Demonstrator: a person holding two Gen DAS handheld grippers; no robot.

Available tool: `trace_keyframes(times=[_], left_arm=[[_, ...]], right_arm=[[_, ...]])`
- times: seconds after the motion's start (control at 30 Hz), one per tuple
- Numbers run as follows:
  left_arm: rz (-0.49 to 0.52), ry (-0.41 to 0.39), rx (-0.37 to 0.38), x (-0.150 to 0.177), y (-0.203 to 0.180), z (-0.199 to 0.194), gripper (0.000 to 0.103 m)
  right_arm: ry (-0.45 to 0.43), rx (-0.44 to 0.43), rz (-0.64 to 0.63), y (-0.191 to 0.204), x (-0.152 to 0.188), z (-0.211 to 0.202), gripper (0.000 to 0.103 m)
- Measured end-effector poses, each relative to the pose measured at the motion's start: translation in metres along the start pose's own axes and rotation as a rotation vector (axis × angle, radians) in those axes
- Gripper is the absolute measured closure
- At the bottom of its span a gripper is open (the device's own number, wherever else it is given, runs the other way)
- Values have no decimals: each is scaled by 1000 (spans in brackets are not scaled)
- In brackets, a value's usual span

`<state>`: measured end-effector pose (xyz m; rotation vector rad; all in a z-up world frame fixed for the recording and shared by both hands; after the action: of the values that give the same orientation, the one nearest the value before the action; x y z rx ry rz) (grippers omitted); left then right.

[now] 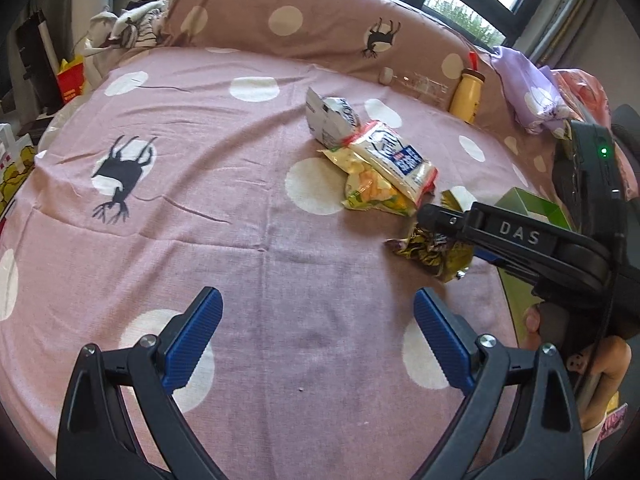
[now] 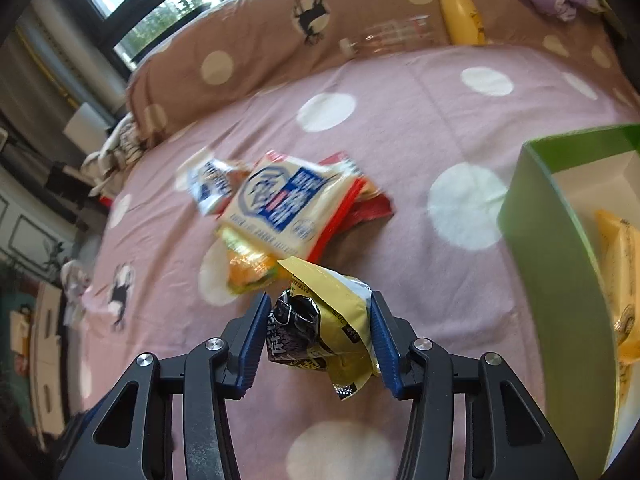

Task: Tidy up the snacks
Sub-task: 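Move the right gripper to the snack pile and grasp the gold-black wrapped snack, then carry the gold-black snack over the green box and lower it inside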

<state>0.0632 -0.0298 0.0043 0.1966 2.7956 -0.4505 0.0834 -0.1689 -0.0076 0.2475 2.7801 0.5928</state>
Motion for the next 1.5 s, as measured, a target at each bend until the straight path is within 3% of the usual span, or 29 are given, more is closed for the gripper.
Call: trace_keyframes(times=[0.13,0.37,0.7,0.77,0.87,1.07,1.5], left_arm=[[69,63,114,6,-20,10,4],[128,116,129,11,-41,32,4],[169,109,213,6,-55,41,10],[178,104,212,6,-57,41,11],[195,103,179,6,-58,44,25],[199,111,138,5,-57,54,36],[237,58,139,7,-65,39,49]], right_arm=[[70,-110,-26,14,16,2,52],[145,-147,-20,15,27,17,52],[194,-229,-3,5,30,18,52],[202,-240,1,2,31,17,52],[212,-251,0,-1,32,16,52],[215,-235,-15,0,34,16,52],[145,-179,-68,10,36,-1,52]])
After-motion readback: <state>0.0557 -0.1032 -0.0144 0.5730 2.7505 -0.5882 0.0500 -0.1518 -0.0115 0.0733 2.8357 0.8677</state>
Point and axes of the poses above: each gripper's, at about its wrist camera, not at the fingertips, and z roughly the way its jaws point, y to its left, x to its underside, the point moved 7 cm from there along z, roughly the way its jaws point, and after that the axes turned 15 degrees about y, right-handed, at the moved point
